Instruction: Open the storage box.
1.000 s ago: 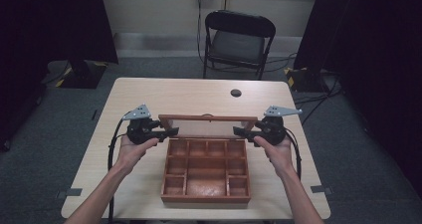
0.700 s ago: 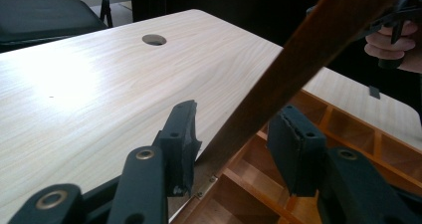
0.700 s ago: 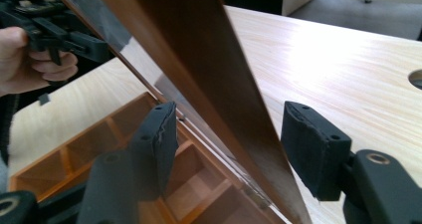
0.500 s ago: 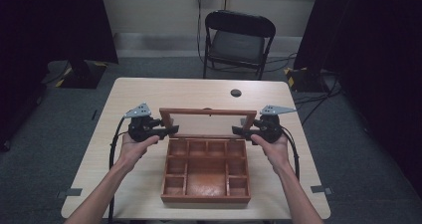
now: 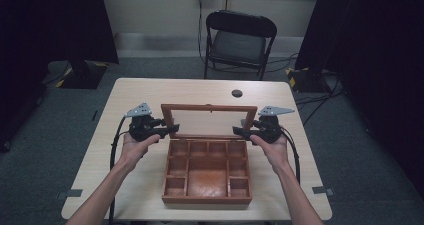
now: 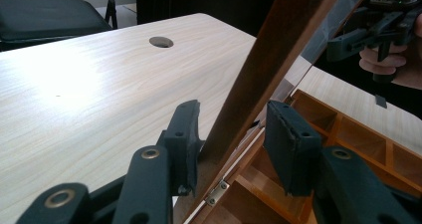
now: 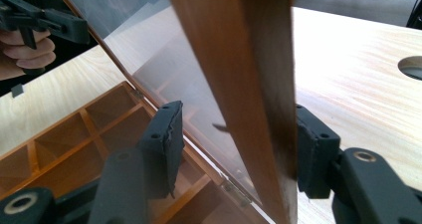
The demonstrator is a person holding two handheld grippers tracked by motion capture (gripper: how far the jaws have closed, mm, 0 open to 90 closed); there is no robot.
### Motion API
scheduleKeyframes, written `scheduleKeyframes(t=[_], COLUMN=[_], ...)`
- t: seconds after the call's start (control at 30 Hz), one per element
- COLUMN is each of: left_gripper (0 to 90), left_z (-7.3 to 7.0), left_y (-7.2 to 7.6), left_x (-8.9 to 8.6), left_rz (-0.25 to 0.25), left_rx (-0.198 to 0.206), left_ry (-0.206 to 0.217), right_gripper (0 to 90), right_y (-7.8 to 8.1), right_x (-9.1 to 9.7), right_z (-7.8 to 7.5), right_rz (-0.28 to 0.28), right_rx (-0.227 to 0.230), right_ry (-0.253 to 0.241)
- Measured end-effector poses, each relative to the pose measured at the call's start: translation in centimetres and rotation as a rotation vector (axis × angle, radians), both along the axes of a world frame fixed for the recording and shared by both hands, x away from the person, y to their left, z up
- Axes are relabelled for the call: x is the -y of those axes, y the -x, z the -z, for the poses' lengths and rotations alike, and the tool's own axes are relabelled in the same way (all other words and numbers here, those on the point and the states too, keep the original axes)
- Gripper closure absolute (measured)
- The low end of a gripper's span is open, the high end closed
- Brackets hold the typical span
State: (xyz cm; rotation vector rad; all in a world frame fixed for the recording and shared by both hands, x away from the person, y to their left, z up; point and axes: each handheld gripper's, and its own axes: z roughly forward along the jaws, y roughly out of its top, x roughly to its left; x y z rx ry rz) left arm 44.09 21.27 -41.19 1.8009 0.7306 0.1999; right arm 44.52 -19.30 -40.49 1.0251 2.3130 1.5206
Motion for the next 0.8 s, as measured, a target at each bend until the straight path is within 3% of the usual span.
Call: scheduleKeyframes(t=[0.3, 0.57, 0.8], left_gripper=[57.7, 53.6, 57.4], left_z=[0.1, 0.9, 1.0], left_y=[-0.3, -0.5, -0.8], left_x=[0.0, 0.2, 0.2], left_rz=[-0.009, -0.009, -0.026], left_rx=[-0.011, -0.026, -0.024], left_ry=[0.004, -0.03, -0.026], right_gripper=[43.6, 44.4, 45.1], right_y=[-0.3, -0.6, -0.9], right_x=[-0.5, -0.5, -0.4], right_z=[0.6, 0.7, 0.8], right_rz=[0.009, 0.009, 0.017], right_rx=[-0.009, -0.014, -0.018], right_ry=[0.018, 0.011, 0.008])
